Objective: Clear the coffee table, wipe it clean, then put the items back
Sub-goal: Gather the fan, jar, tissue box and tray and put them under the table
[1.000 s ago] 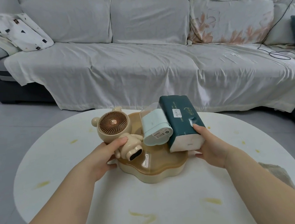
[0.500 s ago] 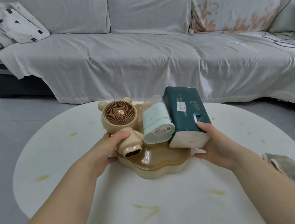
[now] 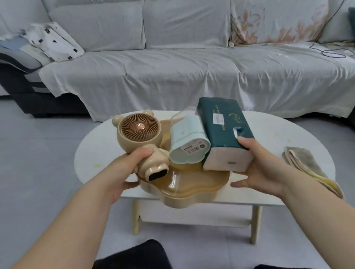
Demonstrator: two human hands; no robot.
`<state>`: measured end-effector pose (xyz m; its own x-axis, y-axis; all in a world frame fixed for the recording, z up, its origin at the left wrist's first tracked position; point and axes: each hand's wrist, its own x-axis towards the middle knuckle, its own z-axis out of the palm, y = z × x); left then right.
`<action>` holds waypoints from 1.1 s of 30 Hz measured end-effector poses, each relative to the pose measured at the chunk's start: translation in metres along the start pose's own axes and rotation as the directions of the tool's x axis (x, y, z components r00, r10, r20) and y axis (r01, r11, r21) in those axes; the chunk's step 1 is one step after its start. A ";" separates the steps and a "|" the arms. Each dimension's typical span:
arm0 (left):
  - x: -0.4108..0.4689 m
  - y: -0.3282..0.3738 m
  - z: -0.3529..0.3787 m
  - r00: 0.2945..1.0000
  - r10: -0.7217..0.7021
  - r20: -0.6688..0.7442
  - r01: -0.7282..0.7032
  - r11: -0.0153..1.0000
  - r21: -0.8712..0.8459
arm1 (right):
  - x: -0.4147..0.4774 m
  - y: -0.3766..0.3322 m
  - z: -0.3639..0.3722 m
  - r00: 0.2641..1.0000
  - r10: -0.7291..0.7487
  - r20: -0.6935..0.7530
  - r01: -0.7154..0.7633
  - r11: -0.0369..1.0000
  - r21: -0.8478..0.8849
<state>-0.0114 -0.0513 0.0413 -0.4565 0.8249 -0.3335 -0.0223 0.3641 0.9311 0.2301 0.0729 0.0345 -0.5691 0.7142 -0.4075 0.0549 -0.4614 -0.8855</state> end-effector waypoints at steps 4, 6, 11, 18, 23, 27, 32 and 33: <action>-0.071 -0.014 -0.012 0.999 -0.016 -0.031 0.016 1.000 -0.001 | -0.052 0.019 0.019 0.997 0.030 0.066 -0.028 0.999 -0.030; -0.099 -0.028 -0.018 0.999 -0.032 -0.038 0.032 0.999 -0.010 | -0.073 0.031 0.029 0.994 0.040 0.098 -0.034 0.997 -0.063; -0.146 -0.077 -0.034 0.995 -0.079 -0.060 0.076 0.996 -0.057 | -0.105 0.068 0.047 0.980 0.080 0.184 -0.062 0.993 -0.098; -0.162 -0.139 -0.049 0.988 -0.144 -0.063 0.135 0.983 -0.127 | -0.105 0.126 0.063 0.968 0.177 0.180 -0.146 0.975 -0.169; -0.159 -0.172 -0.052 0.987 -0.148 -0.058 0.136 0.975 -0.174 | -0.097 0.151 0.067 0.970 0.187 0.152 -0.160 0.971 -0.175; -0.157 -0.196 -0.063 0.982 -0.179 -0.054 0.165 0.966 -0.200 | -0.090 0.173 0.076 0.958 0.241 0.153 -0.212 0.960 -0.184; -0.149 -0.217 -0.073 0.974 -0.224 -0.043 0.212 0.958 -0.192 | -0.078 0.209 0.087 0.954 0.278 0.113 -0.275 0.961 -0.039; -0.145 -0.219 -0.074 0.973 -0.228 -0.034 0.218 0.958 -0.184 | -0.074 0.214 0.088 0.951 0.287 0.115 -0.288 0.958 -0.014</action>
<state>-0.0057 -0.2829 -0.1032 -0.4690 0.7050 -0.5320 -0.2843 0.4498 0.8466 0.2114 -0.1251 -0.1050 -0.6195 0.4862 -0.6163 0.2277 -0.6401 -0.7338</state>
